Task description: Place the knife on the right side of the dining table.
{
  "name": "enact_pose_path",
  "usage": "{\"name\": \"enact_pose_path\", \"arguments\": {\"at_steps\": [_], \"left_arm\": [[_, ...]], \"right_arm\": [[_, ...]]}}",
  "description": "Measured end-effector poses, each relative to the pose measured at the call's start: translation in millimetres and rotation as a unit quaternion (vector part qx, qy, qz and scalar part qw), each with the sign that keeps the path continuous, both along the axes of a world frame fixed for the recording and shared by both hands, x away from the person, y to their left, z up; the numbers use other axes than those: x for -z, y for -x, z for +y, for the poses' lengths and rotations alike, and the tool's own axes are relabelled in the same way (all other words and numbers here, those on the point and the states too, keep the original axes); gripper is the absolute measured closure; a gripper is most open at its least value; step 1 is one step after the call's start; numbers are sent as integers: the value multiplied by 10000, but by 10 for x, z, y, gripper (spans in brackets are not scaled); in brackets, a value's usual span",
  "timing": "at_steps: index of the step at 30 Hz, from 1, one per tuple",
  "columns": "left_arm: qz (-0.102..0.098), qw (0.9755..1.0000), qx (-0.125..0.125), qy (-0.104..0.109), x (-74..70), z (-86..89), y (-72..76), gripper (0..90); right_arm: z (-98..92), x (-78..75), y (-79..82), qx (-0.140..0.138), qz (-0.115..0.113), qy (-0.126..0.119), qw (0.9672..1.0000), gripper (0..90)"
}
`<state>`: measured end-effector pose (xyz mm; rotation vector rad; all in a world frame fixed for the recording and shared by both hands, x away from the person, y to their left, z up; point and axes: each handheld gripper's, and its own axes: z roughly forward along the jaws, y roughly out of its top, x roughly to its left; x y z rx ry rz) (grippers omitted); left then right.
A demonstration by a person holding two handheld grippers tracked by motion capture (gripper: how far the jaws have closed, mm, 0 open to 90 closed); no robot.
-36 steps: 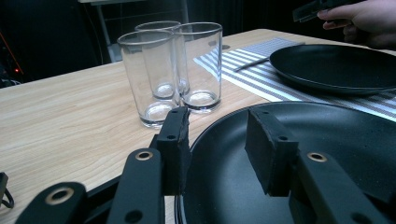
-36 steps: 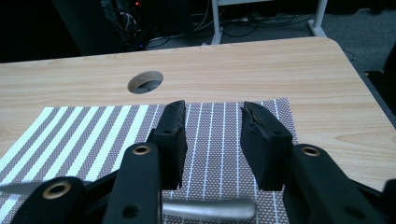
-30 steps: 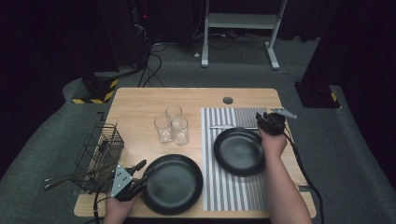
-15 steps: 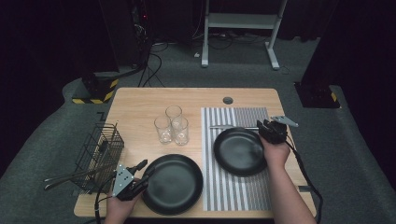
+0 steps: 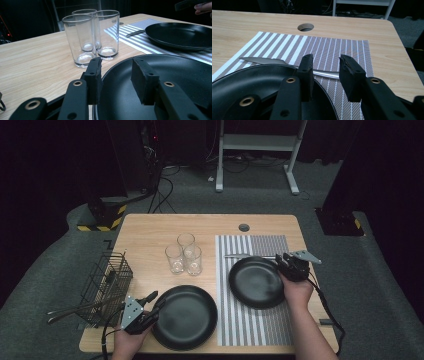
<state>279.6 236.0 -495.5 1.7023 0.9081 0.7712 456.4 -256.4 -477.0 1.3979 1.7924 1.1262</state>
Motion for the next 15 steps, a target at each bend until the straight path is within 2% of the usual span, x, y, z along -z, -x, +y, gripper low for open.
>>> {"name": "enact_pose_path", "arguments": {"at_steps": [12, 15], "left_arm": [[69, 9999, -52, -82, 8, -18, -12, 600], [62, 9999, -45, -86, 4, -31, -11, 600]], "right_arm": [[43, 15, 329, -92, -154, 68, 9998, 633], [59, 27, 397, -107, -165, 160, 9997, 632]]}}
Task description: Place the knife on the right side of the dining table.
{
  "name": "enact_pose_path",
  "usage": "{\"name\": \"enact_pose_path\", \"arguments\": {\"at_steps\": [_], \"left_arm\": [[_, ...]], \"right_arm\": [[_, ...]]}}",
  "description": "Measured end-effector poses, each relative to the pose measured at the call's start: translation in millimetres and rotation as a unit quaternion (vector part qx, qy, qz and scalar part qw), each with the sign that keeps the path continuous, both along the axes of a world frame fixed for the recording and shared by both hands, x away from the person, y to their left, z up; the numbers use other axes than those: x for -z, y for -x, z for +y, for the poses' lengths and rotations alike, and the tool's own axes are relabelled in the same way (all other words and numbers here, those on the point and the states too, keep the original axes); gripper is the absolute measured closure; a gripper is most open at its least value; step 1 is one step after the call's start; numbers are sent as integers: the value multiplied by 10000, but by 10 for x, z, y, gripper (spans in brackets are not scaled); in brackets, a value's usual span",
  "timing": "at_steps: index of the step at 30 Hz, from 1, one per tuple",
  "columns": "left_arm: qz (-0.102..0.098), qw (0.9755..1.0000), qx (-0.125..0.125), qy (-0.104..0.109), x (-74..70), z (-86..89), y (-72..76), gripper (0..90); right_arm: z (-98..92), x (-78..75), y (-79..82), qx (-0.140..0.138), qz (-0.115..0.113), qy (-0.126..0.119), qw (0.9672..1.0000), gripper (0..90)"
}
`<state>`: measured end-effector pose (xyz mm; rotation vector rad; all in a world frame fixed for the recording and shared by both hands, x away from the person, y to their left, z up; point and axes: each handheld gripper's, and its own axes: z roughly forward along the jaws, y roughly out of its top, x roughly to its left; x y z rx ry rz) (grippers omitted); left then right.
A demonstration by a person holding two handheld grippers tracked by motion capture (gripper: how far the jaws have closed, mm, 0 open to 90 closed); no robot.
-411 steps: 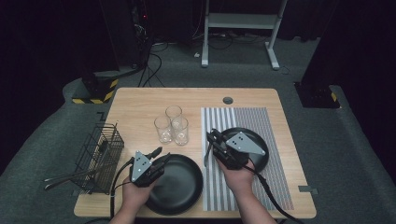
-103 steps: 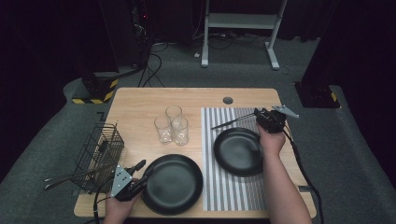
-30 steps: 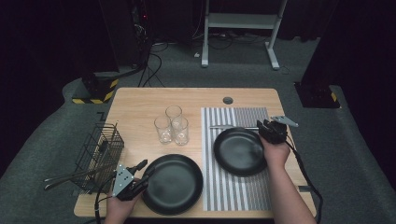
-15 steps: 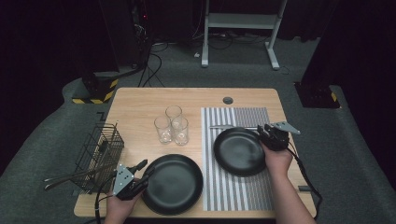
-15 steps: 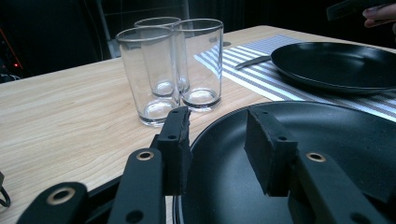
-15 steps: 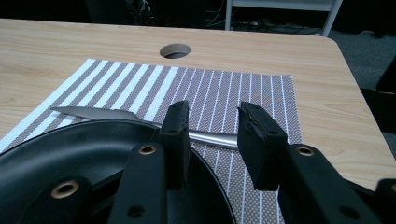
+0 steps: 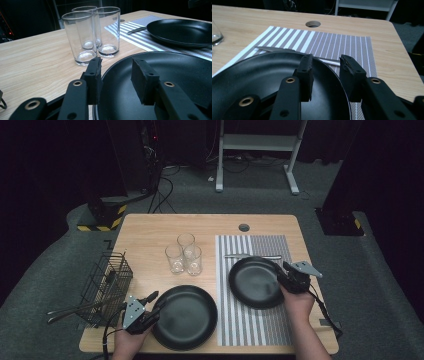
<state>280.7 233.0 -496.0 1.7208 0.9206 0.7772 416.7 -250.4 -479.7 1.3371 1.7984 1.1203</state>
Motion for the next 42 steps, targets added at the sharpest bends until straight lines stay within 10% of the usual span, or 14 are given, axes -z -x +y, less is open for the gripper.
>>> {"name": "enact_pose_path", "arguments": {"at_steps": [42], "left_arm": [[262, 9995, -140, 42, -3, 31, -66, 528]], "right_arm": [[350, 83, 867, -409, -227, 337, 9983, 612]]}}
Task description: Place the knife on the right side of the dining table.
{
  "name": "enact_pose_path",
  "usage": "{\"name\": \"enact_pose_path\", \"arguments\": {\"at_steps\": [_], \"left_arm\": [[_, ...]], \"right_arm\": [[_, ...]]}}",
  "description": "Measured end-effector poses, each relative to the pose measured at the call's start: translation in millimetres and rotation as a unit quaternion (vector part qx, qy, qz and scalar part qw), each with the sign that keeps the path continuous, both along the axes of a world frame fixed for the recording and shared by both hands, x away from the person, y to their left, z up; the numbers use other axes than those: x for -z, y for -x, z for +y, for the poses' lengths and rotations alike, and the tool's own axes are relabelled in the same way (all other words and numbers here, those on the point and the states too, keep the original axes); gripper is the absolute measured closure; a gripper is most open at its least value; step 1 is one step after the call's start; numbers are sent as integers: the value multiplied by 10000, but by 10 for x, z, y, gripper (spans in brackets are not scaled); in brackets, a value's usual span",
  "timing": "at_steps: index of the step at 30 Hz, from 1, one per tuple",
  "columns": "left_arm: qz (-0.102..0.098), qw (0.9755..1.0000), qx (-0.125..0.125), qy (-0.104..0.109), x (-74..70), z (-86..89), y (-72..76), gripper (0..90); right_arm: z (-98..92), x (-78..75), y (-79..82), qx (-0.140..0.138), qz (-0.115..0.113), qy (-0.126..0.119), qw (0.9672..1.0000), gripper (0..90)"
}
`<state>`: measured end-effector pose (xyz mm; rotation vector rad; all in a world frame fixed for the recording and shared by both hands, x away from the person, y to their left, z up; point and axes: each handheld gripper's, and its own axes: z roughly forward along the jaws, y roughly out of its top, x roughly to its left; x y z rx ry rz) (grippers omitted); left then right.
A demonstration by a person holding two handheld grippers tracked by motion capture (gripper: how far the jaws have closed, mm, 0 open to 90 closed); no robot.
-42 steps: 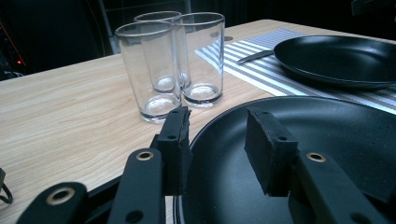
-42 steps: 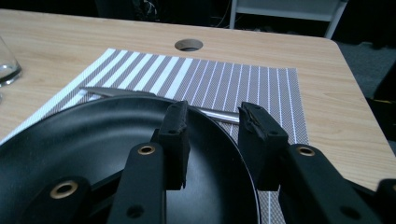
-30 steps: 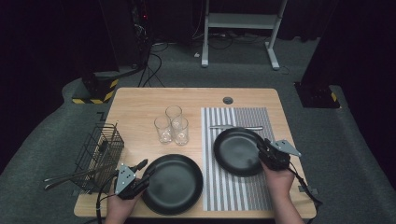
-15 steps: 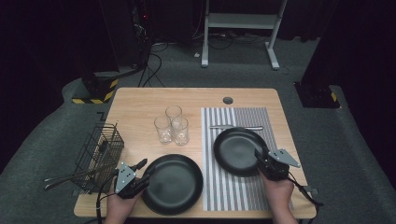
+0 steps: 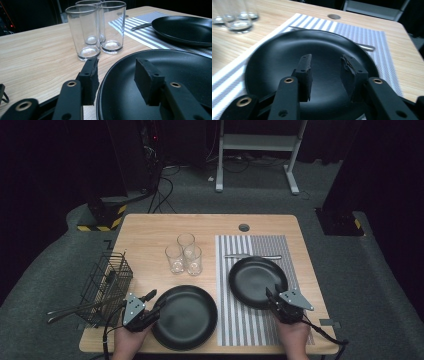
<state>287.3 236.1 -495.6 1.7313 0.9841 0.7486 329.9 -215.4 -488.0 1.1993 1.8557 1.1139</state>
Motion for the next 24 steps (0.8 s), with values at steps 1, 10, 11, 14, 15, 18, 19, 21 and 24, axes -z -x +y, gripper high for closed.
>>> {"name": "enact_pose_path", "arguments": {"at_steps": [1, 10, 11, 14, 15, 18, 19, 21, 24], "left_arm": [[14, 10000, 4, 21, -2, 8, -3, 525], [171, 9998, -71, 63, 8, 33, -27, 514], [172, 9998, -68, 73, 9, 35, -26, 513], [162, 9998, -60, 92, 8, 36, -21, 514], [162, 9998, -70, 95, 8, 37, -19, 514], [151, 9997, -103, 146, 8, 40, -10, 521], [143, 9997, -109, 135, 7, 38, -7, 522], [131, 9998, -112, 133, 4, 34, 1, 521], [91, 9998, -137, 104, 0, 28, 9, 518]], "right_arm": [[16, 0, 6, -10, 16, -8, 10000, 611], [198, 73, 48, -238, 125, -104, 9996, 609], [210, 89, 48, -239, 153, -110, 9995, 609], [239, 131, 57, -273, 193, -80, 9994, 611], [244, 138, 60, -280, 194, -83, 9994, 611], [262, 158, 82, -307, 180, -63, 9993, 613], [266, 162, 92, -315, 173, -55, 9993, 614], [272, 167, 118, -308, 165, -39, 9994, 613], [266, 166, 160, -301, 140, -17, 9994, 613]]}}
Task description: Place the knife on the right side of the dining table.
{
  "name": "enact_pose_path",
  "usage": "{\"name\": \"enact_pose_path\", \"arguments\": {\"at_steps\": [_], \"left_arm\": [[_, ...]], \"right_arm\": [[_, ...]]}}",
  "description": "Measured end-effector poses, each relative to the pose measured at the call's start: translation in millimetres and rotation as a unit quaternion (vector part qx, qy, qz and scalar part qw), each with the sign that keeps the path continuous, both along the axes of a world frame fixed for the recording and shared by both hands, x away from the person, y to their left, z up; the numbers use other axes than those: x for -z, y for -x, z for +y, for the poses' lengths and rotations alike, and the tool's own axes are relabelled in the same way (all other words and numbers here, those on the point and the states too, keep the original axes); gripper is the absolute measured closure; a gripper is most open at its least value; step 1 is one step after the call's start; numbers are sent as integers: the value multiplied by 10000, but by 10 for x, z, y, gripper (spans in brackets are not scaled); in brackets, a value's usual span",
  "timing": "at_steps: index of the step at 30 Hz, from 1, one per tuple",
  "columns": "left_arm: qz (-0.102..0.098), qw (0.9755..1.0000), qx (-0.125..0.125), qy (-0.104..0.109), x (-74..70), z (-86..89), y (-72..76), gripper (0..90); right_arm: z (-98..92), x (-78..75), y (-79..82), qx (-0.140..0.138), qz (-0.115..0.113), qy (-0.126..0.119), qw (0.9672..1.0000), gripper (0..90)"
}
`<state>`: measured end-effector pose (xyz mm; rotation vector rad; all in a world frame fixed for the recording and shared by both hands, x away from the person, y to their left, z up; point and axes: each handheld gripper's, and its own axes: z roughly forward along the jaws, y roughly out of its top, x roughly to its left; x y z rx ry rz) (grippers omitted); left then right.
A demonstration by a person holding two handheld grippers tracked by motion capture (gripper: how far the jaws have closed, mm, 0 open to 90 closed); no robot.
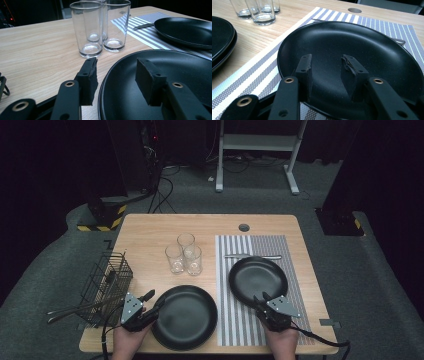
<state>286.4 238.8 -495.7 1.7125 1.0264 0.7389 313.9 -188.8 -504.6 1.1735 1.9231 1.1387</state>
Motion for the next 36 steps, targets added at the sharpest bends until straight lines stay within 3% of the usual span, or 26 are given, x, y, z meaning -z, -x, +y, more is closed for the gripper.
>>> {"name": "enact_pose_path", "arguments": {"at_steps": [11, 17, 27, 36], "left_arm": [[115, 9999, 10, 108, -7, -14, -17, 507], [116, 9999, 44, 91, -4, -7, -16, 501], [219, 9996, 76, 160, 2, -25, -20, 480], [224, 9997, 27, 95, -15, -37, -32, 474]], "right_arm": [[28, -30, 153, -69, -159, 132, 9998, 608], [129, -36, 189, -169, -90, 51, 9998, 604], [346, 40, 163, -369, 73, -33, 9993, 599], [460, 83, 80, -483, 128, -136, 9987, 594]]}}
